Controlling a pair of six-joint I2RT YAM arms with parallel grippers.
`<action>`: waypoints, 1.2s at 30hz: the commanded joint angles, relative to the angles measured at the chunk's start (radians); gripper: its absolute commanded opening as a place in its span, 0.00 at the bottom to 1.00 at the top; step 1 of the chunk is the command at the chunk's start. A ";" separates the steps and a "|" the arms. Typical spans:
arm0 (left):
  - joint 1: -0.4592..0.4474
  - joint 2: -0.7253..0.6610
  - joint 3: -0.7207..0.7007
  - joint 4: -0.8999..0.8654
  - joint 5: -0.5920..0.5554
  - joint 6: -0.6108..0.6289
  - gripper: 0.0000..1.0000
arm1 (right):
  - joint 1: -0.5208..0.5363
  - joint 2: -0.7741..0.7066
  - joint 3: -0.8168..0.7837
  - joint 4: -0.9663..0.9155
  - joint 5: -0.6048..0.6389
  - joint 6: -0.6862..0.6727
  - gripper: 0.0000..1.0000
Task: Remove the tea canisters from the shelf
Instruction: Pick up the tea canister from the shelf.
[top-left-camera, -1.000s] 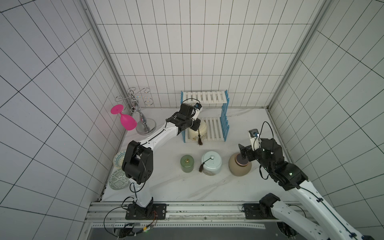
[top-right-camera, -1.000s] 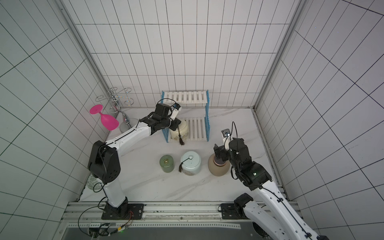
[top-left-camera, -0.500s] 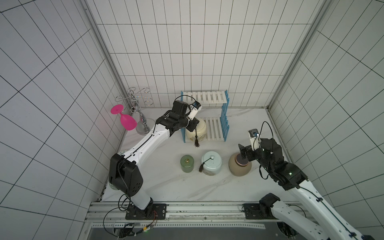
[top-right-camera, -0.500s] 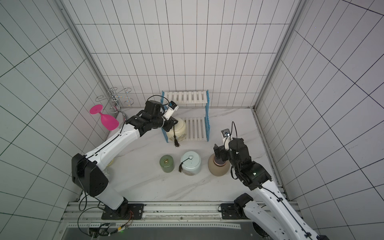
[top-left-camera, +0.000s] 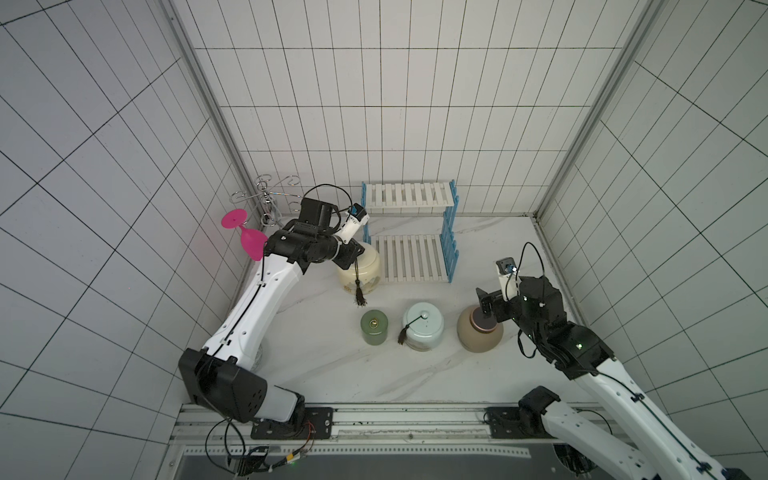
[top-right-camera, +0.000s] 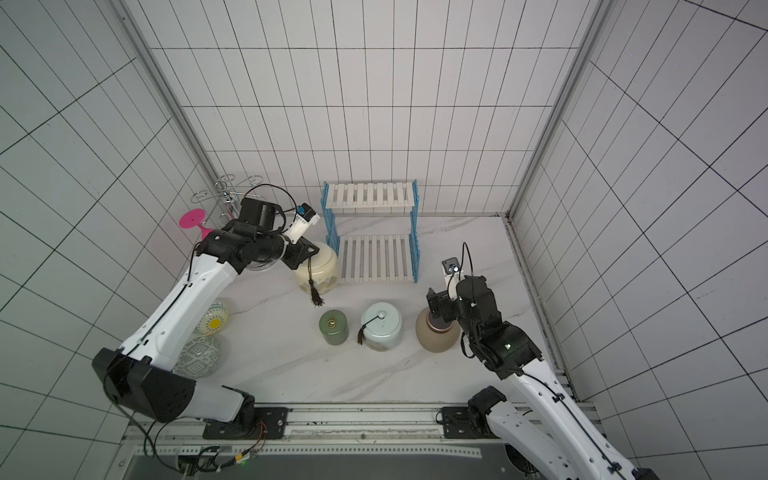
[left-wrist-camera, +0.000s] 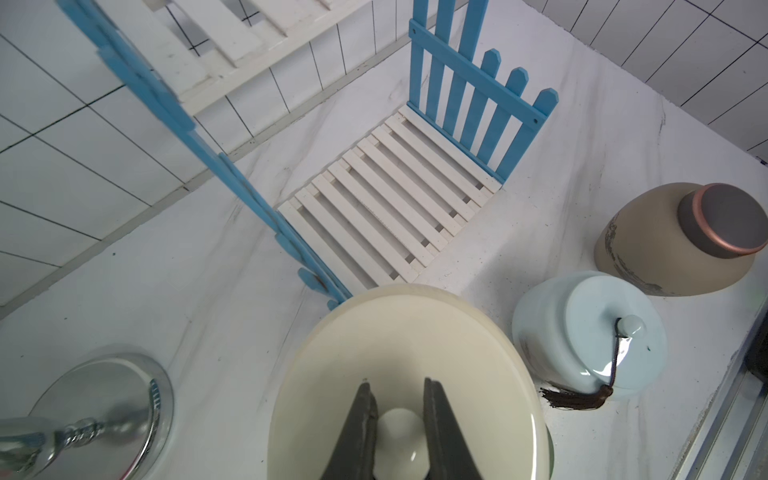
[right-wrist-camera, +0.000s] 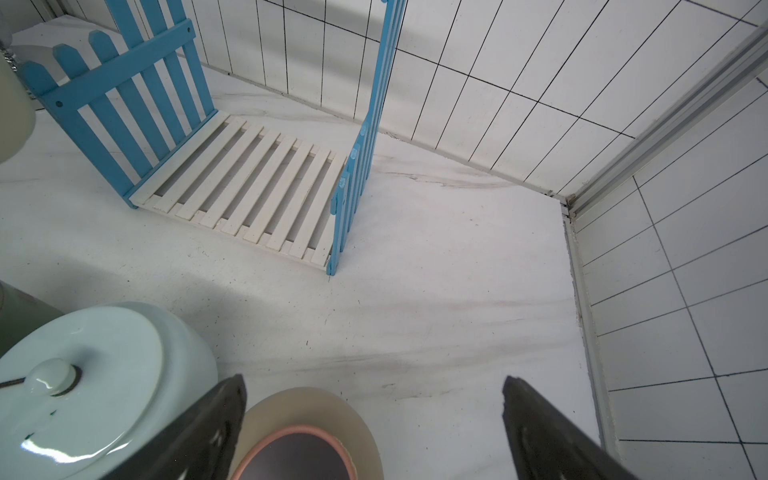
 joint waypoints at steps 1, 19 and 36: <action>0.051 -0.078 0.063 0.016 0.066 0.064 0.00 | -0.006 0.000 -0.025 0.018 0.009 -0.002 0.99; 0.253 -0.357 -0.377 -0.003 0.019 0.233 0.00 | -0.006 0.016 -0.023 0.017 0.004 0.003 0.99; 0.274 -0.397 -0.664 0.186 -0.051 0.275 0.00 | -0.006 0.024 -0.023 0.018 0.000 0.005 0.99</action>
